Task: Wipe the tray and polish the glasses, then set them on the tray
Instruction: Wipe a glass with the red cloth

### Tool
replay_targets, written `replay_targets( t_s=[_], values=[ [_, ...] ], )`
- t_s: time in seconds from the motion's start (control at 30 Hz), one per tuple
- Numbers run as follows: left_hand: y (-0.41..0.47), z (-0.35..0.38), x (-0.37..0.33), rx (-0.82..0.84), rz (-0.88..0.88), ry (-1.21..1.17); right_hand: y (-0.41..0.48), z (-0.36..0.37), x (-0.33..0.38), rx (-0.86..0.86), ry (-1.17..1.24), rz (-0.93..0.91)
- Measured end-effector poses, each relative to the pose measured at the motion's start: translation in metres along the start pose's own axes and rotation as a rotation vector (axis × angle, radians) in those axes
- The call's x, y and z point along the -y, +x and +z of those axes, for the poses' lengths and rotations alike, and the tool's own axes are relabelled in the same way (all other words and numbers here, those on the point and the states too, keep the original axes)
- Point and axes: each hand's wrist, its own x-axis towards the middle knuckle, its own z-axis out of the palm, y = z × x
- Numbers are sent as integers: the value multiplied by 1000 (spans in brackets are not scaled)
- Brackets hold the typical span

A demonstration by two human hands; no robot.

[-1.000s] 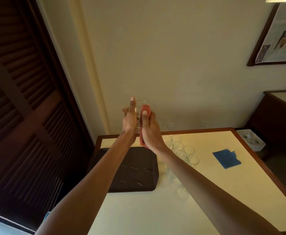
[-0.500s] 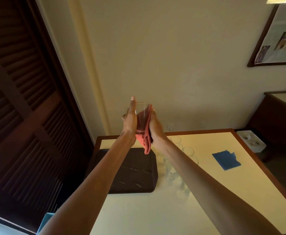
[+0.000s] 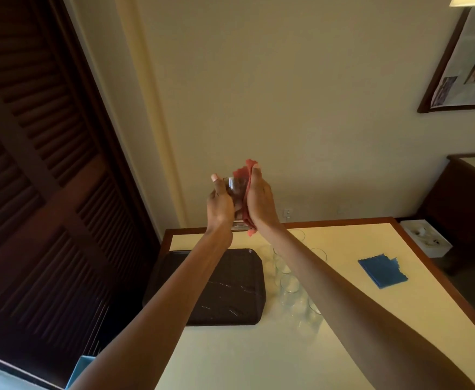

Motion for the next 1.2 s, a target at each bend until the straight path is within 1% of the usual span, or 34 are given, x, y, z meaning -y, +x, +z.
replay_targets(
  t_s=[0.1, 0.17, 0.23, 0.3, 0.37, 0.47, 0.53, 0.57, 0.6, 0.67, 0.73, 0.77, 0.83, 0.9, 0.93, 0.97, 1.0, 1.07, 1.13, 1.17, 1.2],
  values=[
    [-6, 4, -8, 49, 41, 41, 1, 0, 10, 74, 202, 223],
    [-5, 4, -10, 45, 48, 103, -7, -1, 13, 120, 326, 307],
    [-4, 2, -16, 20, 63, 135, -16, -2, 8, 170, 274, 286],
    [1, -2, -19, 26, 47, 104, -23, -1, -2, 163, 203, 259],
    [6, -6, -18, 47, 28, 2, -31, 2, -14, 134, 79, 123],
    [6, -6, -17, 54, -20, -18, -39, 8, -21, 36, -155, -188],
    [-2, -4, -16, 73, -33, 6, -33, 7, -23, -19, -204, -326],
    [-4, -3, -15, 88, -43, 14, -28, 6, -20, -27, -207, -347],
    [-6, -1, -14, 109, -62, 5, -22, 4, -18, -33, -202, -329],
    [-9, 2, -12, 118, -78, -36, -10, -3, -9, -49, -159, -236],
    [-11, 4, -11, 122, -27, -20, -3, -8, 2, -45, -62, -95],
    [-11, 6, -11, 118, -5, 7, -1, -9, 5, -22, 11, 3],
    [-8, 6, -12, 94, -22, 36, -1, -4, 4, 35, 134, 180],
    [1, 2, -9, 49, -60, 36, -8, 3, -11, 115, 154, 241],
    [9, -2, -5, 36, -76, 21, -15, 5, -15, 128, 157, 252],
    [11, -6, -4, 42, -79, -2, -23, 4, -18, 127, 103, 233],
    [12, -9, -4, 57, -64, -25, -31, 4, -19, 119, 33, 161],
    [11, -14, -4, 94, -49, -60, -40, 7, -23, 75, -118, -42],
    [9, -16, 0, 117, -76, -102, -38, 10, -25, 18, -212, -243],
    [8, -15, 1, 131, -89, -124, -34, 11, -24, -13, -239, -313],
    [7, -14, 2, 147, -93, -136, -29, 11, -24, -28, -242, -326]
  ],
)
